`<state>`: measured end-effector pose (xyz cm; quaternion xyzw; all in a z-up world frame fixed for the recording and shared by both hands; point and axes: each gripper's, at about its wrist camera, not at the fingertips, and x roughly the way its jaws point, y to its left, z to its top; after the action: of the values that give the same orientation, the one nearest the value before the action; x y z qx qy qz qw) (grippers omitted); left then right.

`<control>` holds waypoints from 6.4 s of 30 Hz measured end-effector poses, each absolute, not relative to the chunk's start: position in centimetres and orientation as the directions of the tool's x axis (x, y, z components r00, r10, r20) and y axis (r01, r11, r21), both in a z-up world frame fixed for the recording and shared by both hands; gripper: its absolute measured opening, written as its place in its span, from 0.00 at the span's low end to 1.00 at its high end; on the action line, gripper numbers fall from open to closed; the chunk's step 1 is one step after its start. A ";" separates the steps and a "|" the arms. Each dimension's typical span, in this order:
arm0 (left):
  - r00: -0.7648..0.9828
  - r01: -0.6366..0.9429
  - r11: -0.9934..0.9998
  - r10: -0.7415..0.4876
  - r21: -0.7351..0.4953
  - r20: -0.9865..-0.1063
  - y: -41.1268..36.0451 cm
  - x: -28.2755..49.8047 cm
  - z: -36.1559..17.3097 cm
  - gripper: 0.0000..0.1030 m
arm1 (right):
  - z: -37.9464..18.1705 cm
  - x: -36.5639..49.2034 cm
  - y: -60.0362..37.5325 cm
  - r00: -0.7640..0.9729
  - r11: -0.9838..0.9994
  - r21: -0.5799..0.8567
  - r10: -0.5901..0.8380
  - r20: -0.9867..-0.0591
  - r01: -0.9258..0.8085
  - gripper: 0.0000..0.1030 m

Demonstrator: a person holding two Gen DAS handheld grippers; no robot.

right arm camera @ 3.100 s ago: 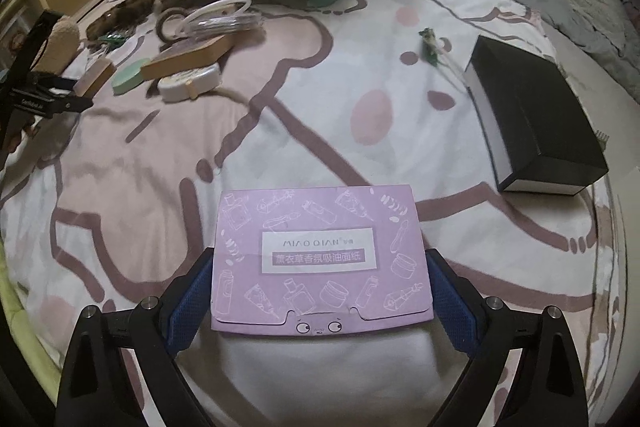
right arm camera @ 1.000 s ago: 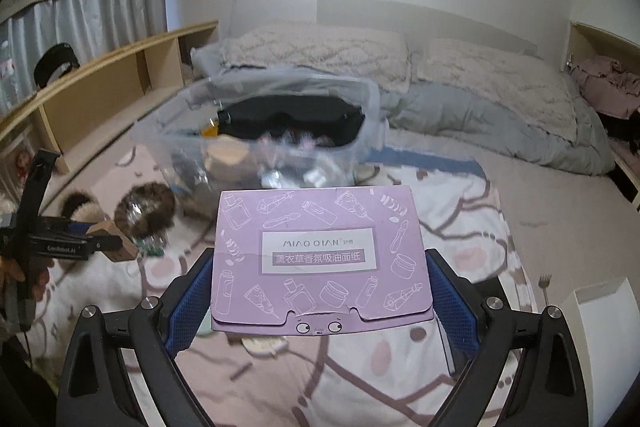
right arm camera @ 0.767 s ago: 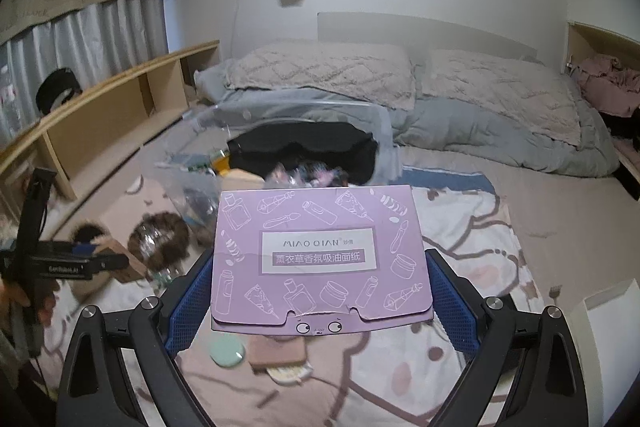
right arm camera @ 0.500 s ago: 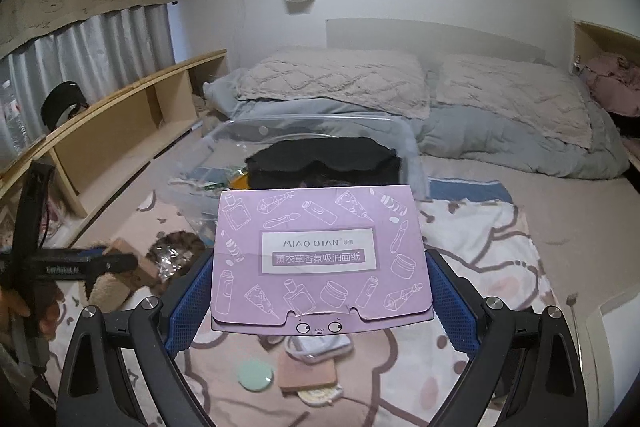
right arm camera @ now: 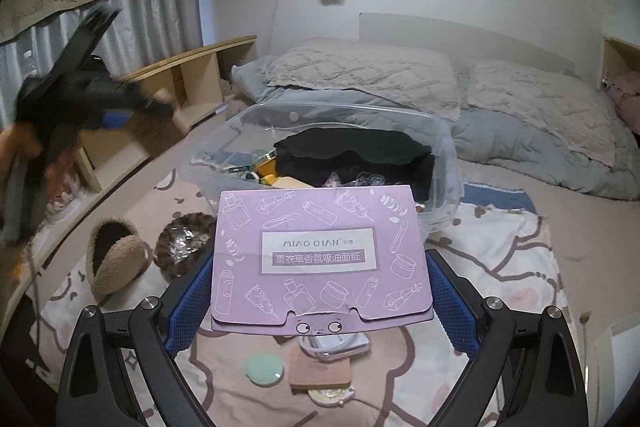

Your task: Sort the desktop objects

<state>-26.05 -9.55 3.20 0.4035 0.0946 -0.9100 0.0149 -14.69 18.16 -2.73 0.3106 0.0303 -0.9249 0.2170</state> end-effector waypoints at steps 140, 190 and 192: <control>-0.875 -0.013 -0.994 0.066 -0.112 -0.480 -15.3 -18.5 -3.9 1.00 | -4.3 -29.6 7.7 -0.624 -0.881 0.302 -0.472 -0.623 0.365 1.00; -0.921 -0.045 -0.998 0.024 0.045 -0.388 -1.7 -4.7 4.3 1.00 | 2.3 -7.2 21.1 -0.860 -0.953 0.023 -0.283 -0.426 0.302 1.00; -0.924 -0.045 -0.998 0.022 0.052 -0.382 -1.5 -4.1 4.3 1.00 | 2.3 -6.6 21.4 -0.861 -0.954 0.024 -0.282 -0.424 0.300 1.00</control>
<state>-4.08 -1.49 4.31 0.1942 -0.0300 -0.9804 -0.0170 -6.65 21.36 2.26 0.2164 0.0212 -0.9644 0.1508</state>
